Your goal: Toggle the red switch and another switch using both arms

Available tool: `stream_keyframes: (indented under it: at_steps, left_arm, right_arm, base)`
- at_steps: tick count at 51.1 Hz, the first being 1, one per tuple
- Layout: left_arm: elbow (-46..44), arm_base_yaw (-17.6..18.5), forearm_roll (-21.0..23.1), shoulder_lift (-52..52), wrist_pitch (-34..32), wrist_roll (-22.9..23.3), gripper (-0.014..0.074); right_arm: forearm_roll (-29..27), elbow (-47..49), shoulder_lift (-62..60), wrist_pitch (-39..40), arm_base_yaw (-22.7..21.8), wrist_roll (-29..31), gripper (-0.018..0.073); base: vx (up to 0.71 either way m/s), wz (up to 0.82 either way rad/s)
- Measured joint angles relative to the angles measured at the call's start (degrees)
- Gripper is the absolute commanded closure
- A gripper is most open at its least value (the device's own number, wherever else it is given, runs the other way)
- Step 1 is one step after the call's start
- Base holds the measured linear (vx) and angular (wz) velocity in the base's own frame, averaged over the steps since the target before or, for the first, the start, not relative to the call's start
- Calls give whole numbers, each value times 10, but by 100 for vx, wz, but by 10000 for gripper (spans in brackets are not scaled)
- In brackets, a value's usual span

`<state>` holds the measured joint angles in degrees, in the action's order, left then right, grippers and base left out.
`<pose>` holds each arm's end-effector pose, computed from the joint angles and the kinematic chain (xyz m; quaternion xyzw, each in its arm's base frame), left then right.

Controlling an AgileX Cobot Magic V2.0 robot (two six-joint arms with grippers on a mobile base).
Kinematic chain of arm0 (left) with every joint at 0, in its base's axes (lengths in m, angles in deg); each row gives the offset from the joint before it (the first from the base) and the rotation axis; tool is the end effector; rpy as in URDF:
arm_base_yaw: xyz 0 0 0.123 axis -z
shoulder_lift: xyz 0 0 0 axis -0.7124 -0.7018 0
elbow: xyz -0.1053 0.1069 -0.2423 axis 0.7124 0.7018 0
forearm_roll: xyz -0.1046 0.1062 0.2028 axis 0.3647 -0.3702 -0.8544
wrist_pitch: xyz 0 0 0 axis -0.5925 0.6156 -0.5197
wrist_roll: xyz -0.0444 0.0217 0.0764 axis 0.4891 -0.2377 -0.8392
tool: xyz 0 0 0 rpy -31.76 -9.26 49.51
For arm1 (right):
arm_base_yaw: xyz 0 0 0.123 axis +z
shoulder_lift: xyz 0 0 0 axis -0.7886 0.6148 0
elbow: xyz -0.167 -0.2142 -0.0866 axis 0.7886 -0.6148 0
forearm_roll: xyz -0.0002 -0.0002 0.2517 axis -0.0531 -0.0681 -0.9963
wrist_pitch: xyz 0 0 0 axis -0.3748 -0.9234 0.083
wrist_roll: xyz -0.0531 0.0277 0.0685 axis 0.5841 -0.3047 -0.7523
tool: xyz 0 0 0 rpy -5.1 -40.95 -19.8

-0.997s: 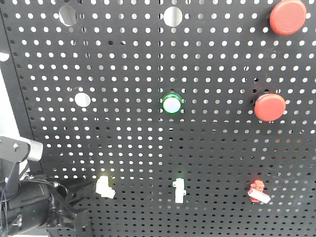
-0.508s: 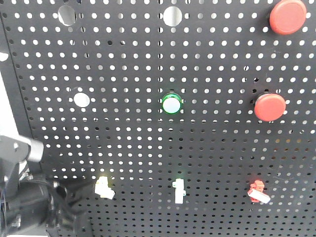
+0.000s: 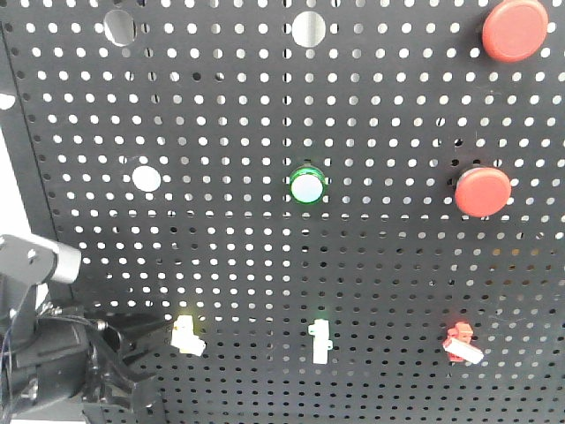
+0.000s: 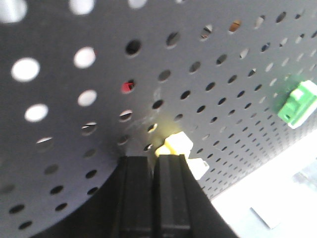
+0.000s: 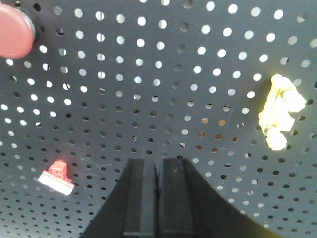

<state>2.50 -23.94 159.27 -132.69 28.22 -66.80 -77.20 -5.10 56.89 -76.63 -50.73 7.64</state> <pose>0.2269 -0.1174 0.3287 0.2176 0.7861 -0.2323 0.5299 0.0903 0.0048 0.4039 -0.0624 0.7702 -0.0176 0.6345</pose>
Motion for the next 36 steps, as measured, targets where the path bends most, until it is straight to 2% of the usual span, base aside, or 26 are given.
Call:
stream_keyframes:
  at_steps: [10,21,28,36]
  left_arm:
    - [-5,-1,-14,-1,10,7,594]
    - [-27,2,5,0,36,7,594]
    - [-27,1,-4,0,40,24,594]
    - [-12,1,-41,-9,33,57,594]
  right_arm:
    - [0,0,0,-1,0,0,566]
    - [0,0,0,-3,0,0,566]
    - [-1,0,0,-5,0,0,566]
    - [-1,0,0,-13,0,0,566]
  base:
    - [0,0]
    - [0,0]
    - [0,0]
    - [0,0]
